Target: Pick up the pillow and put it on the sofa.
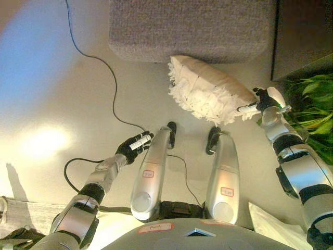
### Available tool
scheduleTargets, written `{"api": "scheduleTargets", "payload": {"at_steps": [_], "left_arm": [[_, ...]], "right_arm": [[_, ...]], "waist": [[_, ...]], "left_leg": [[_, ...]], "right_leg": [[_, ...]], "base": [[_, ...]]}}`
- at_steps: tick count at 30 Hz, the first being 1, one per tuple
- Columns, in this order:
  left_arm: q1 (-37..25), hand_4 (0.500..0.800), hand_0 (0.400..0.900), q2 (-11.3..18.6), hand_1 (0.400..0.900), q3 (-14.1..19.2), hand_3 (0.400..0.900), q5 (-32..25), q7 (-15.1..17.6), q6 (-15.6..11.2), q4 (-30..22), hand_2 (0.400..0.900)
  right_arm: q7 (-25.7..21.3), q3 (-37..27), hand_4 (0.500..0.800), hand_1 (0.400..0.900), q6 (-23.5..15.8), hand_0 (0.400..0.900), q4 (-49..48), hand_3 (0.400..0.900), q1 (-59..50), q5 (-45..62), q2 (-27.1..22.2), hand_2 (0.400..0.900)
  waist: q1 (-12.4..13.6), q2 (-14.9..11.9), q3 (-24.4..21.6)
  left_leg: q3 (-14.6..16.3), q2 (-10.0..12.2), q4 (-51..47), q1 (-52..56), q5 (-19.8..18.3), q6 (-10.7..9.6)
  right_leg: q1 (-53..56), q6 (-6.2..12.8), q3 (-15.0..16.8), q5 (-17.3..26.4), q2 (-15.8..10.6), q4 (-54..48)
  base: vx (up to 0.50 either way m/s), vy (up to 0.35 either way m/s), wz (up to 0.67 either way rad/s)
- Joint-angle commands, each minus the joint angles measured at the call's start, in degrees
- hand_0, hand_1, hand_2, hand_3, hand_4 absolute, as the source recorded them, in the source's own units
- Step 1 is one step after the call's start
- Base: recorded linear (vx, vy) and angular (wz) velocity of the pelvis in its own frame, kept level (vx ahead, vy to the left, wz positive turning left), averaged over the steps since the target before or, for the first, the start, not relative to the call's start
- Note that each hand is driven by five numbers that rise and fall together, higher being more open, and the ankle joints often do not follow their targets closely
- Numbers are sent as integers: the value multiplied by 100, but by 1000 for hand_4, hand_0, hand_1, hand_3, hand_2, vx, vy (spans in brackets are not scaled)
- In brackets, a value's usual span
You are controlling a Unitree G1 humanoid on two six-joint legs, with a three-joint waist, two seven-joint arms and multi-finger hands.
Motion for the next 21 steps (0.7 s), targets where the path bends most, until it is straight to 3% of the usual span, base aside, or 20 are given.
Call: {"api": "scheduleTargets", "payload": {"at_steps": [1,6,12,16,21], "left_arm": [[532,800,900,143,900,7,900,-416,-200,-360,-285,900],[720,800,900,153,900,36,900,-795,-363,-547,-504,900],[880,800,900,279,900,113,900,-1362,-480,-830,-866,900],[922,800,900,380,900,223,900,-1797,-691,-885,-1189,900],[815,800,900,492,900,241,900,-2095,-677,-981,-1686,900]], "right_arm": [[-114,239,800,900,-40,900,-109,900,-317,13,-553,900],[-51,377,800,900,-1,900,-59,900,-727,-47,-738,900],[444,805,800,900,104,900,103,900,-1553,-133,-1042,900],[759,1113,800,900,213,900,140,900,-2006,-119,-1180,900],[1090,1490,800,900,344,900,240,900,-2515,-208,-1264,900]], "waist": [[71,90,-148],[96,216,-49],[151,398,48],[212,461,113],[330,530,185]], "left_leg": [[276,-13,212,237,-823,480],[341,-3,800,-234,-947,523],[412,26,1515,-920,-1066,569],[422,38,2001,-1370,-1176,578],[406,14,2481,-1829,-1295,568]], "right_leg": [[273,-494,-320,-743,86,367],[-157,-559,-224,-858,82,865],[-830,-649,-39,-1044,123,1617],[-1253,-726,16,-1252,147,2196],[-1715,-790,92,-1446,119,2792]], "base": [[-7,91,-1],[-12,67,0],[-59,39,5],[-76,0,6],[-83,-31,10]]}}
